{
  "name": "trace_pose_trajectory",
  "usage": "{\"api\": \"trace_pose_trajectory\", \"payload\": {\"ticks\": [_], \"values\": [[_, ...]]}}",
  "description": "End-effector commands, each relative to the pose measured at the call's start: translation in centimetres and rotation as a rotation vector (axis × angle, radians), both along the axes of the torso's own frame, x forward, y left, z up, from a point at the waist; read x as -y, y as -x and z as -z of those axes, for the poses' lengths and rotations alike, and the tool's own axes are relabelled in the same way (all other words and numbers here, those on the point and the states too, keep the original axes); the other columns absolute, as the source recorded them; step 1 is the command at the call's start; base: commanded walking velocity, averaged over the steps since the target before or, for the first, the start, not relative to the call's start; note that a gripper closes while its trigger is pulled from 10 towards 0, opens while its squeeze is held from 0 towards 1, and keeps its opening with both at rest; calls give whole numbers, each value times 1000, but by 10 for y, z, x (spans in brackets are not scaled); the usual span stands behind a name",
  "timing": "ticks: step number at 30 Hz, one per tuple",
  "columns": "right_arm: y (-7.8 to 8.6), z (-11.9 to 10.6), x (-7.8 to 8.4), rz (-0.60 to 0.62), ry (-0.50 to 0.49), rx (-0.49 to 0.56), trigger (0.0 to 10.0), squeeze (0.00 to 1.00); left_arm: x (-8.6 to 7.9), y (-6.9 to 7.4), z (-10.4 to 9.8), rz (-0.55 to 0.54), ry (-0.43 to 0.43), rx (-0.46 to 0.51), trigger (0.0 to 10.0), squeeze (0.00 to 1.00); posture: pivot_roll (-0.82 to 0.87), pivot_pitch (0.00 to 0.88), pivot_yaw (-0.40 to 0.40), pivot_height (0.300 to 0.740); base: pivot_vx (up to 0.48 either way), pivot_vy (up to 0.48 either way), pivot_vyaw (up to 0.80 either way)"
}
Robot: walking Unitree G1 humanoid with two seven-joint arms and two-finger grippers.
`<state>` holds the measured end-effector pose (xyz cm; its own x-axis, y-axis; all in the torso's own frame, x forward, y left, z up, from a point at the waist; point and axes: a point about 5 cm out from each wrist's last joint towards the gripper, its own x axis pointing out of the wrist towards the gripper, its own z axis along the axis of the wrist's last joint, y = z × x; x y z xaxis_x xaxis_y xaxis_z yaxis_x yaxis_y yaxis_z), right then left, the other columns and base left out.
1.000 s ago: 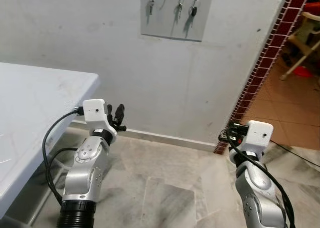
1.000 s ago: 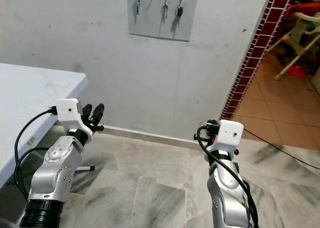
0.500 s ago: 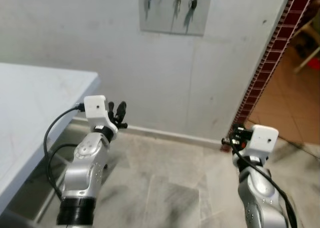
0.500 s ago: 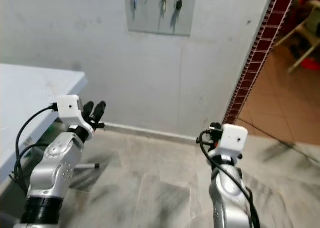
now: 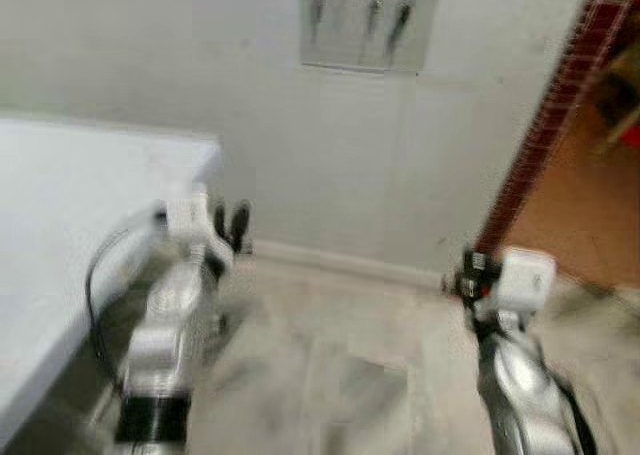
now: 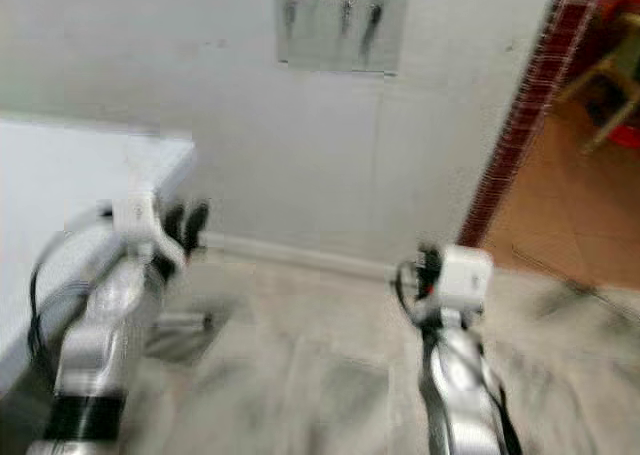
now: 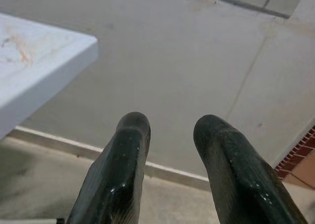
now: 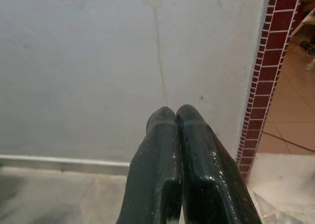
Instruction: Hang keys on a hook
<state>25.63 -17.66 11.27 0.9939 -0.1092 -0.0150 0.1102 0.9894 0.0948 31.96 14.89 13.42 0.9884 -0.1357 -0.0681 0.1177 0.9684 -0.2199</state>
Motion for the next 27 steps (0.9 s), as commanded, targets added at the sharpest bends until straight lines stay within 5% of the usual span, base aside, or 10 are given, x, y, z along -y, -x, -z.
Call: {"api": "trace_pose_trajectory", "payload": {"ticks": [1, 14, 27], "values": [[1, -8, 1, 3, 4, 27, 10000, 0, -1, -1, 1, -4, -14, -14, 10000, 0, 69, 108, 5, 740, 0, 0, 0], [-2, -13, -1, -16, 15, 40, 10000, 0, -1, -8, -1, 10, -9, -18, 10000, 0, 63, 112, -2, 740, 0, 0, 0], [-19, -26, 9, -15, 33, 115, 10000, 0, -3, -12, -12, 12, -1, 33, 10000, 0, 91, 57, -6, 740, 327, 0, 0]]}}
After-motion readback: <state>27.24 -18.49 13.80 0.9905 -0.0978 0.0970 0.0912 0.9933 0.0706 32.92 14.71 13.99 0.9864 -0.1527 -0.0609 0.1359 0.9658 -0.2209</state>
